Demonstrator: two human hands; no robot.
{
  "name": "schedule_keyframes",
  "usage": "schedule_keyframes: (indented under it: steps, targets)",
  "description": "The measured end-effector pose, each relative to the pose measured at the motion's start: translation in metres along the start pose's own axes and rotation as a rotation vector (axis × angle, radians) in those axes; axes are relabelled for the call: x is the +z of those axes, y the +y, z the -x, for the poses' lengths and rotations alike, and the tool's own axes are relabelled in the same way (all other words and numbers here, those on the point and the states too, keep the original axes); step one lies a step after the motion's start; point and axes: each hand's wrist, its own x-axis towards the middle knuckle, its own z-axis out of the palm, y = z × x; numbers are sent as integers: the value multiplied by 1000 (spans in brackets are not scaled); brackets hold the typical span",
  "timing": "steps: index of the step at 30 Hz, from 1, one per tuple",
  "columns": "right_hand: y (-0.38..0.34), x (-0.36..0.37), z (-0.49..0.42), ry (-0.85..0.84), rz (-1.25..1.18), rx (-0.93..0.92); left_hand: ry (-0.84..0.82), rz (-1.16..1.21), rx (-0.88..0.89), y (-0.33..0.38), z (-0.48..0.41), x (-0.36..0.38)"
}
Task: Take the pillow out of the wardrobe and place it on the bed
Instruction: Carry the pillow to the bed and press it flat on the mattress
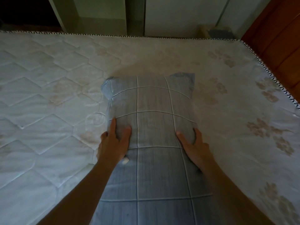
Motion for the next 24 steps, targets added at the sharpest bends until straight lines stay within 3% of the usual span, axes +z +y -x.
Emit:
schedule_keyframes:
  steps: [3, 7, 15, 24]
  targets:
    - [0, 0, 8, -18, -92, -4, -21, 147, -132, -5, 15, 5]
    - [-3, 3, 15, 16, -156, -91, -5, 207, -119, -7, 30, 11]
    - [-33, 7, 0, 19, 17, -200, 27, 333, -242, -19, 61, 21]
    - [17, 9, 15, -2, -183, -92, 78, 237, -16, 17, 35, 10]
